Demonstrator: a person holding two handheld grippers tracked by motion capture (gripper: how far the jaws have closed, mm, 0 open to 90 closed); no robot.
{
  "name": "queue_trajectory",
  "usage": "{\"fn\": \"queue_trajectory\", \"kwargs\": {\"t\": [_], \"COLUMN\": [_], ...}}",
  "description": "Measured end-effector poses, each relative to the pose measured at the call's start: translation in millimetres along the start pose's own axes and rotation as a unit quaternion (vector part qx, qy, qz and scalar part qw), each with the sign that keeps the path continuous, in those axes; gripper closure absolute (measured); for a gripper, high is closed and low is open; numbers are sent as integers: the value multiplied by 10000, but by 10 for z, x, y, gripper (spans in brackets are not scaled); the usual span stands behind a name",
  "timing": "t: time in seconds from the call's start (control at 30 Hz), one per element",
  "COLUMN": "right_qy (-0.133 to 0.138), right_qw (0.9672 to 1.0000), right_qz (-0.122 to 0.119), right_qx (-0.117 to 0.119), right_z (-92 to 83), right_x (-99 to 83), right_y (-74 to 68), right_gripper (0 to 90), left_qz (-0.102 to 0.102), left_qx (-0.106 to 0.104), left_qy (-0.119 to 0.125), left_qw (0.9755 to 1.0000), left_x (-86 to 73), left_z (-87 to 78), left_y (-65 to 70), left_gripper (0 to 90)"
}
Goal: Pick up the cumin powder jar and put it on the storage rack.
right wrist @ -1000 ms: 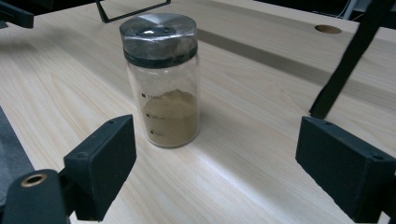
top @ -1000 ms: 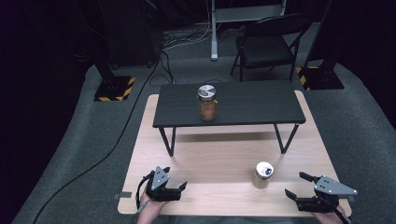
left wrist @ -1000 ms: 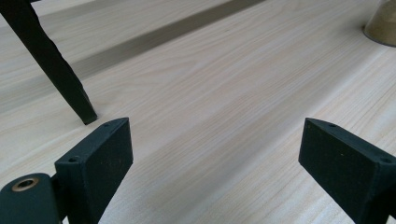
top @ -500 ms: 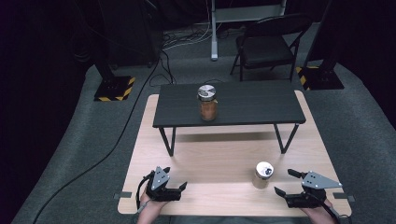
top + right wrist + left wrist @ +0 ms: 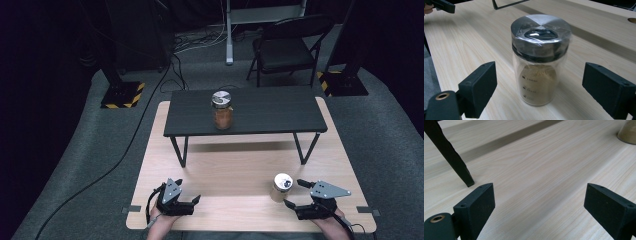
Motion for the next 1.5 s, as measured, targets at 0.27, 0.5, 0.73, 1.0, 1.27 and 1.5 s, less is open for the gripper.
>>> {"fn": "queue_trajectory", "kwargs": {"t": [0.27,0.5,0.73,1.0,1.27,1.5], "right_qy": [-135,-261,-328,-411,-304,-31], "right_qw": [9999,9996,9992,9990,9995,10000], "right_qz": [-88,-95,-219,-168,-40,85], "right_qx": [60,47,25,-9,15,18], "right_z": [156,271,370,368,267,110], "right_x": [73,128,183,219,267,413], "right_y": [7,40,27,42,85,170], "right_gripper": [116,148,283,297,297,296], "left_qz": [16,13,18,16,6,7], "left_qx": [-2,-4,-8,-10,-9,-4], "left_qy": [-7,-4,-6,9,16,11], "left_qw": [10000,10000,10000,10000,10000,10000], "left_x": [1,1,1,1,1,0], "left_z": [-1,0,-1,0,0,0], "left_y": [-1,-1,-2,-4,-4,-3], "left_gripper": [93,93,93,94,94,94]}}
Point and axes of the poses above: each handheld gripper's, and its own axes: z roughly forward along the jaws, x roughly out of its top, y roughly to its right, the point moved 8 cm from there along z, roughly forward along the jaws, and after that the axes turned 11 degrees about -y, right-handed, at the moved point
